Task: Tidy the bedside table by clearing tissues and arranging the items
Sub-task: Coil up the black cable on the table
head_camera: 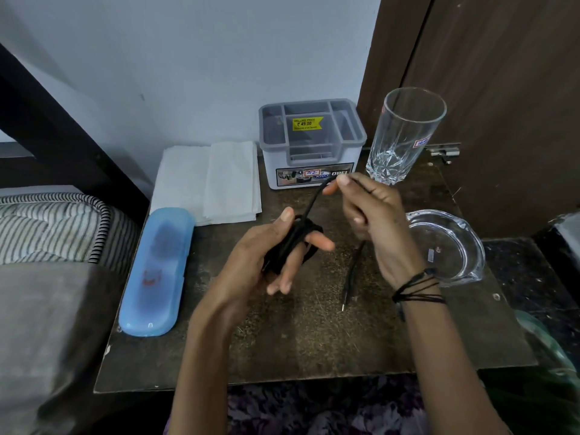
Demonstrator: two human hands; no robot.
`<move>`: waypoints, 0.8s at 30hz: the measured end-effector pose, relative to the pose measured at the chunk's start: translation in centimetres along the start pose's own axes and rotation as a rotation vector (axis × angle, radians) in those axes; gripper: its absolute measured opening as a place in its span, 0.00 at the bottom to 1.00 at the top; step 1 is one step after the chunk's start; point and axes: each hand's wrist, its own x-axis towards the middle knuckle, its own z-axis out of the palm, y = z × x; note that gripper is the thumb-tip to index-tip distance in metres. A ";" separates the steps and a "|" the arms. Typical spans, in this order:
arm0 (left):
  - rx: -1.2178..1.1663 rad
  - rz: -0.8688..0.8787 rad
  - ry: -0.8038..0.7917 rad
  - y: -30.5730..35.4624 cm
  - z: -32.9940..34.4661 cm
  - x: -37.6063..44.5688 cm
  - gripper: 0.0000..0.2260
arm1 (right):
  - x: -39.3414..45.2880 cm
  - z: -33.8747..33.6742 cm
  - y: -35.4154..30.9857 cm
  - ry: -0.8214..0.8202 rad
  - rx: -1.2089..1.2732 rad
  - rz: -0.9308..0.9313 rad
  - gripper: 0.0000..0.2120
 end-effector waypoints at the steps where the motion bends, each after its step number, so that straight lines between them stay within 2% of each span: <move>1: -0.084 0.039 -0.010 0.1 0.1 0.0 0.23 | 0.1 0.3 0.4 -0.030 -0.014 0.021 0.12; 4: -0.416 0.160 0.015 0.2 0.3 0.1 0.18 | 0.1 1.1 1.3 -0.160 -0.123 0.086 0.15; 6: -0.622 0.243 0.100 0.2 0.1 0.3 0.17 | -0.2 1.7 1.7 -0.280 -0.266 0.151 0.16; 7: -0.649 0.267 0.172 0.1 0.0 0.4 0.16 | -0.4 1.9 1.8 -0.352 -0.346 0.189 0.16; 9: -0.512 0.264 0.354 0.0 -0.2 0.7 0.14 | -0.8 2.6 1.7 -0.498 -0.458 0.256 0.15; 11: -0.232 0.218 0.551 -0.3 -0.4 0.9 0.13 | -1.0 3.1 1.2 -0.591 -0.502 0.277 0.15; 13: 0.024 0.163 0.636 -0.6 -0.4 0.9 0.13 | -1.1 2.9 0.5 -0.628 -0.513 0.234 0.15; 15: 0.193 0.118 0.642 -1.0 -0.8 0.6 0.13 | -1.0 2.2 -0.4 -0.609 -0.439 0.199 0.07; 19: 0.297 0.021 0.619 -0.8 -1.2 0.1 0.13 | -0.7 0.2 -1.8 -0.513 -0.234 0.091 0.09; 21: 0.234 -0.013 0.547 -0.6 -1.1 0.2 0.12 | -0.6 -0.4 -1.8 -0.465 -0.153 0.075 0.08; 24: 0.209 -0.072 0.340 -0.4 -0.6 0.3 0.09 | -0.7 -1.1 -1.6 -0.455 0.053 0.136 0.10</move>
